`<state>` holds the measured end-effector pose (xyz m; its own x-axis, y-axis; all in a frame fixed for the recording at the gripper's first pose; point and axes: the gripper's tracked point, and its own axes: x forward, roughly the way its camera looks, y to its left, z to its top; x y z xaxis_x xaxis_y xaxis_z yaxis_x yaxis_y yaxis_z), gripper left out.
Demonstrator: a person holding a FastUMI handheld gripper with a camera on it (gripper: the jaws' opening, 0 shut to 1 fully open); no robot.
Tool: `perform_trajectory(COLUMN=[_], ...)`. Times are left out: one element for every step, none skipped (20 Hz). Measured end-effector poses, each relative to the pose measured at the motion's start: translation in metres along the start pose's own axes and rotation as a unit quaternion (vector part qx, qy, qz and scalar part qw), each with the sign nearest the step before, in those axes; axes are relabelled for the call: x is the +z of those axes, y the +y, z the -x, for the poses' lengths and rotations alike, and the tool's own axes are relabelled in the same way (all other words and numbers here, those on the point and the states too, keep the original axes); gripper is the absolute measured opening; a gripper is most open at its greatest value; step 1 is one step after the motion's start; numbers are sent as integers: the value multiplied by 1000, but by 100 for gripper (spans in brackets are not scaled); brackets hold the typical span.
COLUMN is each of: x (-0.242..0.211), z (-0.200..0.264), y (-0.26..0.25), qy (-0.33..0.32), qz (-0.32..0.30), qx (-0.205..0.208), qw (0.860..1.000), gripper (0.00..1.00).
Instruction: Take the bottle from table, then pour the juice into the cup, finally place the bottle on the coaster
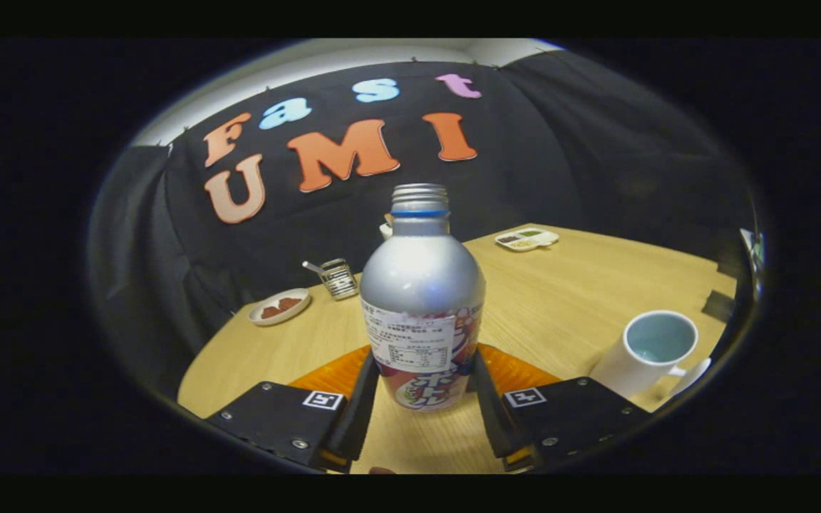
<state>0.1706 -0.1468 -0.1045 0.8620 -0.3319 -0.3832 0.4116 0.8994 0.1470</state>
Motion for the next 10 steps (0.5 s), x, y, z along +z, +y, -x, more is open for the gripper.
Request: perform_trajectory(x=[3, 3, 1, -1, -2, -2, -2, -2, -5, -6], z=[-8, -14, -20, -26, -32, -38, -40, -42, -46, -47], y=[-3, -4, -5, -8, -13, -17, -19, -19, -21, -23], qy=[-6, -13, -16, -15, -13, -16, -17, -16, -13, -11], qz=[12, 20, 33, 48, 61, 68, 67, 67, 71, 73], qx=[-4, -8, -11, -18, -28, -31, -32, -30, -34, -39], qw=[1000, 1000, 999, 999, 998, 997, 997, 997, 997, 997], gripper=[67, 67, 67, 67, 68, 68, 69, 69, 70, 70])
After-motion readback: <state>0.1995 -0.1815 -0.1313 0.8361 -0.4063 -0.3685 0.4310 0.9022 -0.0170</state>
